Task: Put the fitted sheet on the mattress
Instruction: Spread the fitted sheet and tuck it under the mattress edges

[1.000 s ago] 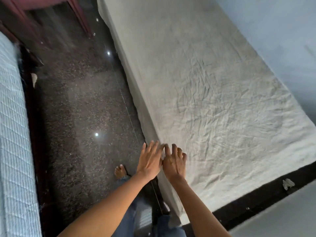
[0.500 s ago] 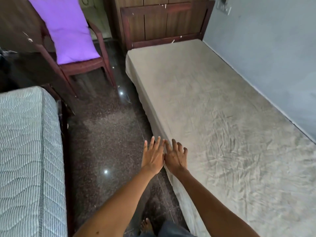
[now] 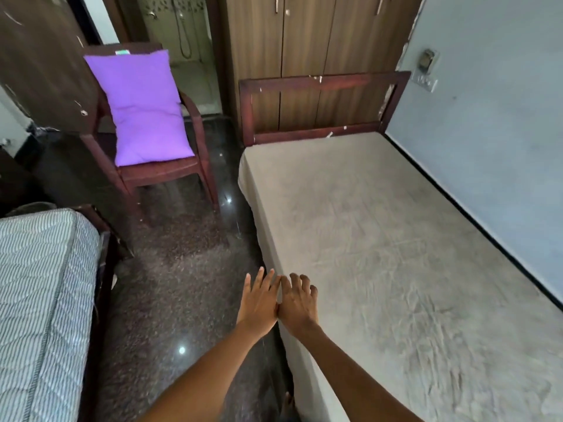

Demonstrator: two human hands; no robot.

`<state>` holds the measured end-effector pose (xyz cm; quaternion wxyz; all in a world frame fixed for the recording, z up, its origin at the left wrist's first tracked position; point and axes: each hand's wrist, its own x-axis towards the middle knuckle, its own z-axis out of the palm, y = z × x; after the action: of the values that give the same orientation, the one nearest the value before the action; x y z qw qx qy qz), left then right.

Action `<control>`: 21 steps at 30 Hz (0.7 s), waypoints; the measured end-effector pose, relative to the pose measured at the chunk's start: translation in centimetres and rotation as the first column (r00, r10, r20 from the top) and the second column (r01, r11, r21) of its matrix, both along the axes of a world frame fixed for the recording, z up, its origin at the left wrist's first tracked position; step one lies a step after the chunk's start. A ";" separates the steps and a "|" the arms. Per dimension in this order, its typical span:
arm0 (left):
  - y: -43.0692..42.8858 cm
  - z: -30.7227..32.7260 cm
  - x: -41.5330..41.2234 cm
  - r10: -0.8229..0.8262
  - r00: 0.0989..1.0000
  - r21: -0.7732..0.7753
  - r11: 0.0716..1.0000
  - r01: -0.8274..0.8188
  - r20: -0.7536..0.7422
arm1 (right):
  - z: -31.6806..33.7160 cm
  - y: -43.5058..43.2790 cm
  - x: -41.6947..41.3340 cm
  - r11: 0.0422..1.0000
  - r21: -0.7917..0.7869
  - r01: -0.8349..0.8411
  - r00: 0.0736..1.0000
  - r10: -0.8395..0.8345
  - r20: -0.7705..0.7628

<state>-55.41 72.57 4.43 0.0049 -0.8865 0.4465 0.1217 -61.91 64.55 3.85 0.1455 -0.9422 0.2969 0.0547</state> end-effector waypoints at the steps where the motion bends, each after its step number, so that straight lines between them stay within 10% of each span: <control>1: -1.1 0.2 1.6 0.011 1.000 -0.007 1.000 -0.010 0.009 | 0.4 -1.1 1.7 1.000 -0.006 -0.007 1.000 0.007 0.009; 21: -18.2 1.9 40.1 0.013 0.999 -0.062 0.998 -0.010 0.036 | 2.3 -18.0 40.0 0.999 -0.034 0.018 1.000 -0.018 0.021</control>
<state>-15.26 54.39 6.30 -0.0153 -0.8908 0.4448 0.0915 -21.91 46.52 6.12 0.1327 -0.9423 0.3048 0.0385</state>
